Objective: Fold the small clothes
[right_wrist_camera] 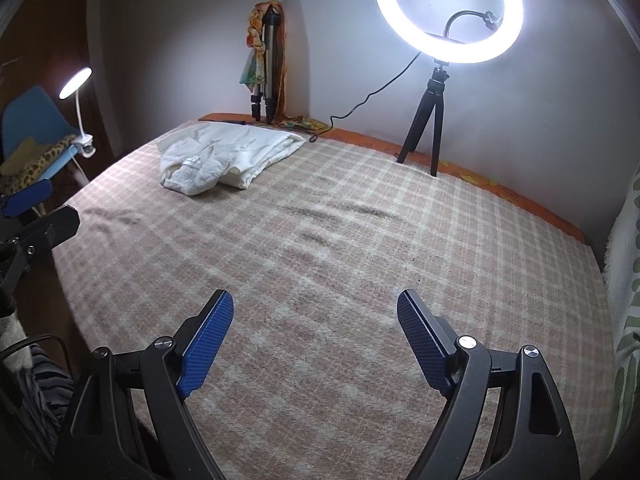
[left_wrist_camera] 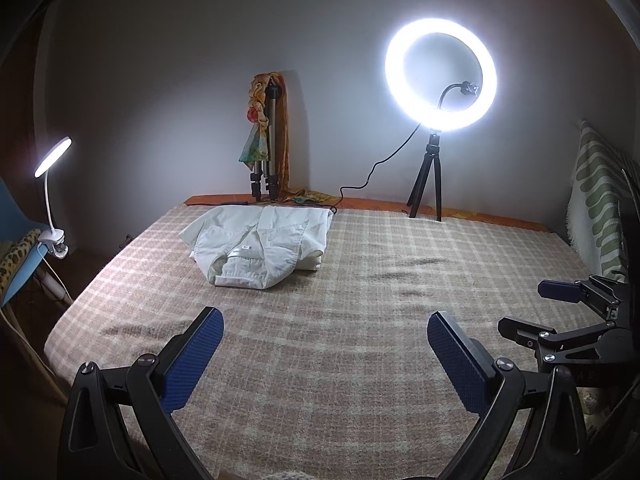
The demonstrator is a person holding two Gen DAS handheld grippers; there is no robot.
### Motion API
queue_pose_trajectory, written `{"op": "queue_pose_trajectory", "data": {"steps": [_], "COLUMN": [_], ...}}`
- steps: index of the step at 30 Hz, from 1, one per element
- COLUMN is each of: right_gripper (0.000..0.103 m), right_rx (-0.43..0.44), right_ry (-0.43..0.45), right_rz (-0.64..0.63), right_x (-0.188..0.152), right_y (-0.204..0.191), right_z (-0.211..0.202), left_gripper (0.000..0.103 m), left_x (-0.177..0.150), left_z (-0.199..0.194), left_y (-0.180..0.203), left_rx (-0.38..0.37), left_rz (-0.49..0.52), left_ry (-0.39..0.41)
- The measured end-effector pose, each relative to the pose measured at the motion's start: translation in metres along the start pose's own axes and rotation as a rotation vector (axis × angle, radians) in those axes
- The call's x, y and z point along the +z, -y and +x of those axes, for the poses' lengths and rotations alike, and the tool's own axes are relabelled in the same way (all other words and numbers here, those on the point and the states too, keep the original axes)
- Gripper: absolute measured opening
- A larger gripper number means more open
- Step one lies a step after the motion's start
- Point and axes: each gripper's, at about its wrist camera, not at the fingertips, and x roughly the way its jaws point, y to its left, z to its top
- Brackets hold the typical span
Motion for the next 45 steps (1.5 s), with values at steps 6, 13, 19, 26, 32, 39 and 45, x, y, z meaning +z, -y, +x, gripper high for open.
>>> {"op": "queue_pose_trajectory", "data": {"steps": [6, 13, 19, 26, 32, 39, 45], "right_gripper": [0.084, 0.084, 0.084, 0.084, 0.084, 0.084, 0.084], "right_rx": [0.005, 0.008, 0.015, 0.014, 0.014, 0.014, 0.014], "right_ry": [-0.002, -0.005, -0.007, -0.008, -0.008, -0.007, -0.011], "right_rz": [-0.006, -0.012, -0.017, -0.018, -0.017, -0.018, -0.021], "right_x": [0.0002, -0.0002, -0.0001, -0.0003, -0.0006, -0.0006, -0.0014], "right_y": [-0.0015, -0.0021, -0.0023, -0.0029, -0.0035, -0.0034, -0.0048], "right_z": [0.001, 0.0022, 0.0031, 0.0028, 0.0035, 0.0041, 0.0045], "left_gripper": [0.103, 0.103, 0.103, 0.103, 0.103, 0.103, 0.103], "left_x": [0.0007, -0.0002, -0.0002, -0.0003, 0.0005, 0.001, 0.0011], "left_z": [0.001, 0.0004, 0.0003, -0.0008, -0.0008, -0.0008, -0.0015], "left_y": [-0.0009, -0.0004, -0.0004, 0.0, -0.0009, -0.0033, -0.0058], "left_rx": [0.001, 0.004, 0.002, 0.004, 0.007, 0.012, 0.021], "left_rz": [0.002, 0.004, 0.004, 0.005, 0.006, 0.007, 0.009], "left_ry": [-0.001, 0.002, 0.002, 0.002, 0.003, 0.0, 0.01]}}
